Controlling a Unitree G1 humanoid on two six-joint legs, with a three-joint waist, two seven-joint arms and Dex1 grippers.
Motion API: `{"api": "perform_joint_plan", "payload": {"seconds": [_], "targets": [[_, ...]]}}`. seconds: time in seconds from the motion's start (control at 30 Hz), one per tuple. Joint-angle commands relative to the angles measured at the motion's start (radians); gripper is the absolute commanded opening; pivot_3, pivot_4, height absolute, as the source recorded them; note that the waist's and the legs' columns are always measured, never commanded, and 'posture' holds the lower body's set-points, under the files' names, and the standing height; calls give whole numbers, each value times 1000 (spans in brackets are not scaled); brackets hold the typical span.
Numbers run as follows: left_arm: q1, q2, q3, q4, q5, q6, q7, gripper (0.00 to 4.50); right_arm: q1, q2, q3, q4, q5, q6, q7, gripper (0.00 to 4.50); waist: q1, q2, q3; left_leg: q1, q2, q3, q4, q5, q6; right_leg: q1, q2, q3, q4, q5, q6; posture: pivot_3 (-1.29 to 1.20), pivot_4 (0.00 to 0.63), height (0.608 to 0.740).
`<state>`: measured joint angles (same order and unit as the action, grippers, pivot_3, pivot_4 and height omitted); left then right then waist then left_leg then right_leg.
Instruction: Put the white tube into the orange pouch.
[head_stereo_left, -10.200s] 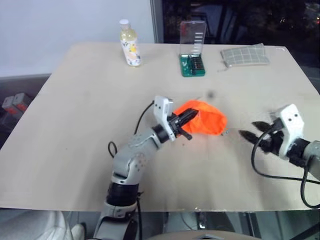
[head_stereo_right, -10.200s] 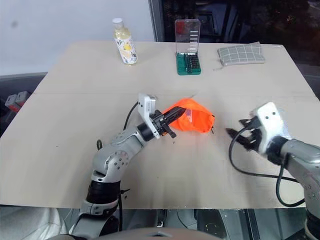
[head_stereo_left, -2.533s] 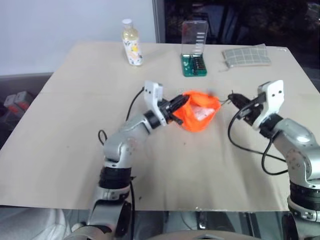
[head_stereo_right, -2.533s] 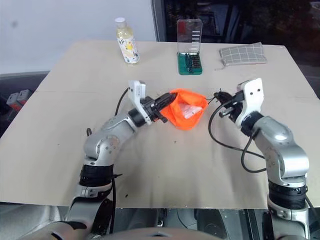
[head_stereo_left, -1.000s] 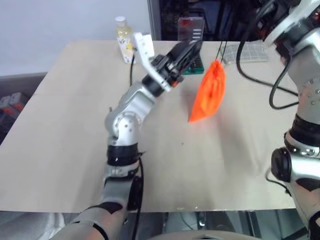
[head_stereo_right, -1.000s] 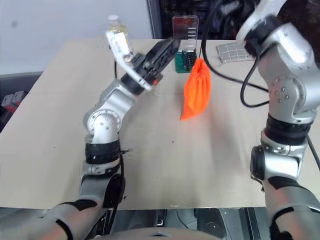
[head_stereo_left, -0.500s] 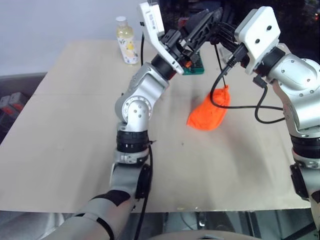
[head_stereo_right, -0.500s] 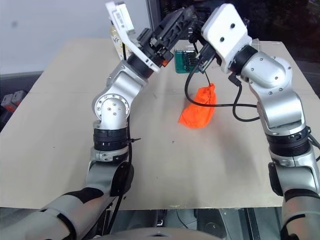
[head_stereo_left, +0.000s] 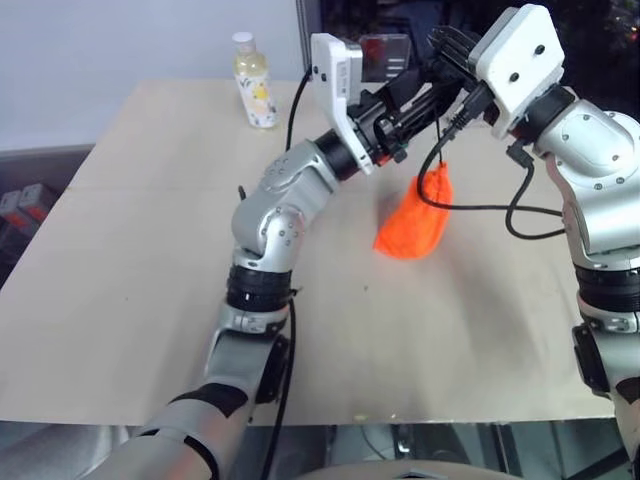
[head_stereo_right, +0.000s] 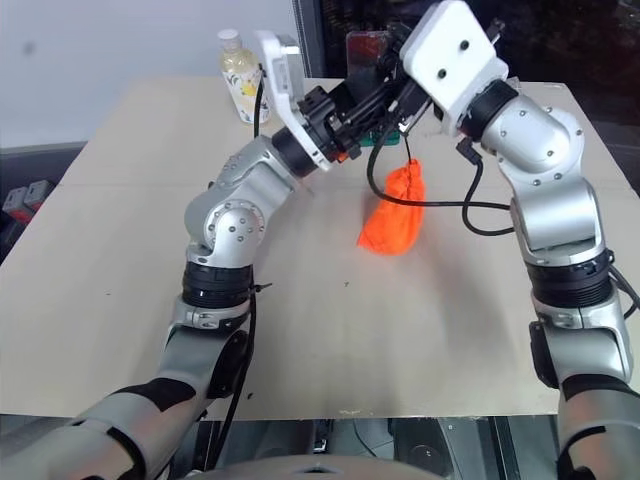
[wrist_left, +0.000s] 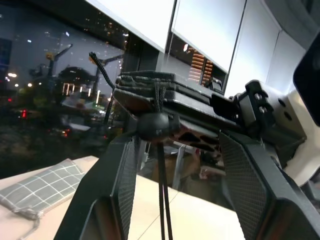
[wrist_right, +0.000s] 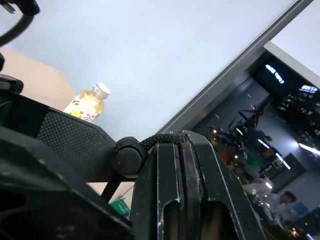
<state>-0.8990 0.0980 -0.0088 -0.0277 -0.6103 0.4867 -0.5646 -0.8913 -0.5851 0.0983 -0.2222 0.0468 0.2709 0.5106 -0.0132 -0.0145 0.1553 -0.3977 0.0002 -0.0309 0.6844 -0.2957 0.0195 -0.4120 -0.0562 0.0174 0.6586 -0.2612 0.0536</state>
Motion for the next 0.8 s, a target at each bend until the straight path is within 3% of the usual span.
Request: {"api": "perform_joint_plan", "payload": {"seconds": [0.03,0.47,0.8], "targets": [[-4,-8,6,-8,11,-25,2,2588,-24,-1,-49,-31,-7,-23,-8,0,0,0,0,0,0,0,0,0,0,0,0,0,0,0,0,0,150,740],[-26,-53,79,-4,-37,-20,30,2588,-1,-3,-56,-33,-6,-18,1,0,0,0,0,0,0,0,0,0,0,0,0,0,0,0,0,0,150,740],[-15,-58,57,-19,-41,-16,13,2588,3,-1,-59,-44,-1,-3,8,0,0,0,0,0,0,0,0,0,0,0,0,0,1,0,0,0,150,740]]}}
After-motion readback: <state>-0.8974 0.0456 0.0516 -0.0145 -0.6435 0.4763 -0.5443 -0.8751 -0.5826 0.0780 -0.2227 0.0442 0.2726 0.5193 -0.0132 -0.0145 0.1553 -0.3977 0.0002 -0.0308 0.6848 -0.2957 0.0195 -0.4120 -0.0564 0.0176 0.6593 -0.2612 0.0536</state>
